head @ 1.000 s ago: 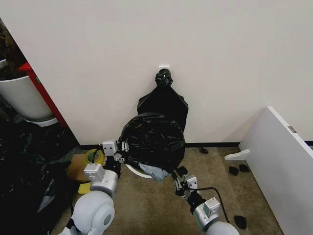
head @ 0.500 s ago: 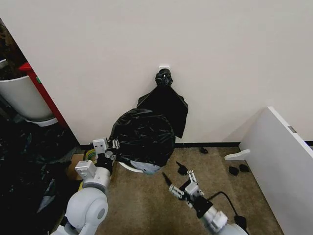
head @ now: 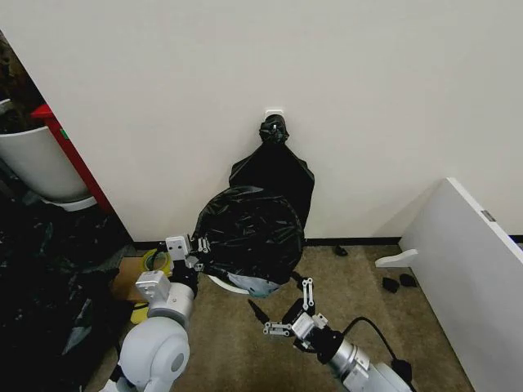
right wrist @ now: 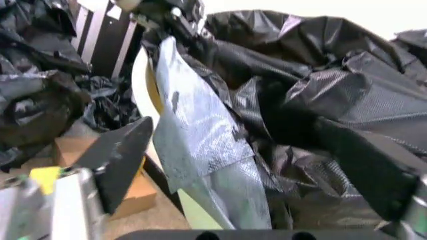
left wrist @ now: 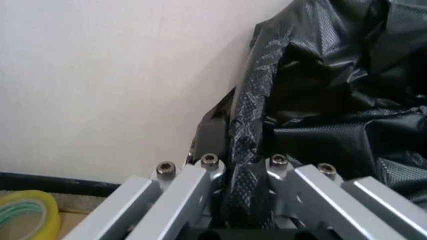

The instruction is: Place the garbage bag over the trash bin.

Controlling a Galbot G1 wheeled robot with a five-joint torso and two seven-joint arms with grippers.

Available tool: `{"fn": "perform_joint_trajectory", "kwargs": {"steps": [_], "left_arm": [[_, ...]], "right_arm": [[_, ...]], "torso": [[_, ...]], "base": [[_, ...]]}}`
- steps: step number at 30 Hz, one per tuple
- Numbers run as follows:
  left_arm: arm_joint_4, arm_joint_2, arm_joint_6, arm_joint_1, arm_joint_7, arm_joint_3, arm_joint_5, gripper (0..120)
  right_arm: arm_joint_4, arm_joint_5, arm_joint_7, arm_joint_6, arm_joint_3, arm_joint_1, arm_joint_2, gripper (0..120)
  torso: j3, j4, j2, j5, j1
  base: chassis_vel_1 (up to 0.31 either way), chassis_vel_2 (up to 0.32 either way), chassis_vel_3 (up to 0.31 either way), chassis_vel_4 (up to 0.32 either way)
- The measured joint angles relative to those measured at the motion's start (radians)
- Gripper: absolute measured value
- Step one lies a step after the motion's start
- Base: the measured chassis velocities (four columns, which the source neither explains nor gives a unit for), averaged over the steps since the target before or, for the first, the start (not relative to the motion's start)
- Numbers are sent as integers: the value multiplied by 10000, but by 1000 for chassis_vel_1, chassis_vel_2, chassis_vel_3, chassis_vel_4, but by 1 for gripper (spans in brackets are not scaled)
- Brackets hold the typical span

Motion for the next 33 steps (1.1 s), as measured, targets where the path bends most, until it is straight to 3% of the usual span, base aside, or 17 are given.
{"fn": "perform_joint_trajectory", "kwargs": {"steps": [2, 7, 11, 13, 16, 20, 24, 33], "left_arm": [[0, -6, 11, -16, -11, 8, 0, 3], [43, -66, 41, -100, -36, 100, 1, 3], [68, -83, 46, -114, -43, 117, 8, 3], [93, -92, 47, -128, -49, 125, 17, 3], [98, -93, 50, -129, -56, 125, 20, 3], [105, -94, 64, -112, -68, 105, 18, 3], [108, -88, 65, -101, -84, 68, 11, 3], [-4, -96, 139, -59, -133, 35, -317, 3]], "right_arm": [[2, 5, -37, -99, -21, 30, -27, 82], [-77, -395, -272, -132, -28, 76, -79, 58], [-104, -426, -304, -97, -29, 85, -79, 51], [-160, -430, -377, -19, -41, 140, -65, 39], [-215, -430, -448, 72, -44, 191, -39, 32], [-456, -142, -986, 888, -91, 361, 83, 12], [-653, 340, -1802, 1619, -201, 464, 163, 0], [-1315, 930, -3116, 2192, -384, 773, 365, 0]], "torso": [[0, 1, 0, 0, 0], [0, -1, 0, 0, 0], [0, -1, 0, 0, 0], [0, 0, 0, 0, 0], [0, 0, 0, 0, 0], [0, 0, 0, -1, 0], [0, 1, 0, 1, 0], [0, 0, 0, -2, 0]], "base": [[0, 0, 0, 0], [0, 0, 0, 0], [0, 0, 0, 0], [0, 0, 0, 0], [0, 0, 0, 0], [0, 0, 0, 0], [0, 0, 0, 0], [0, 0, 0, 0]]}}
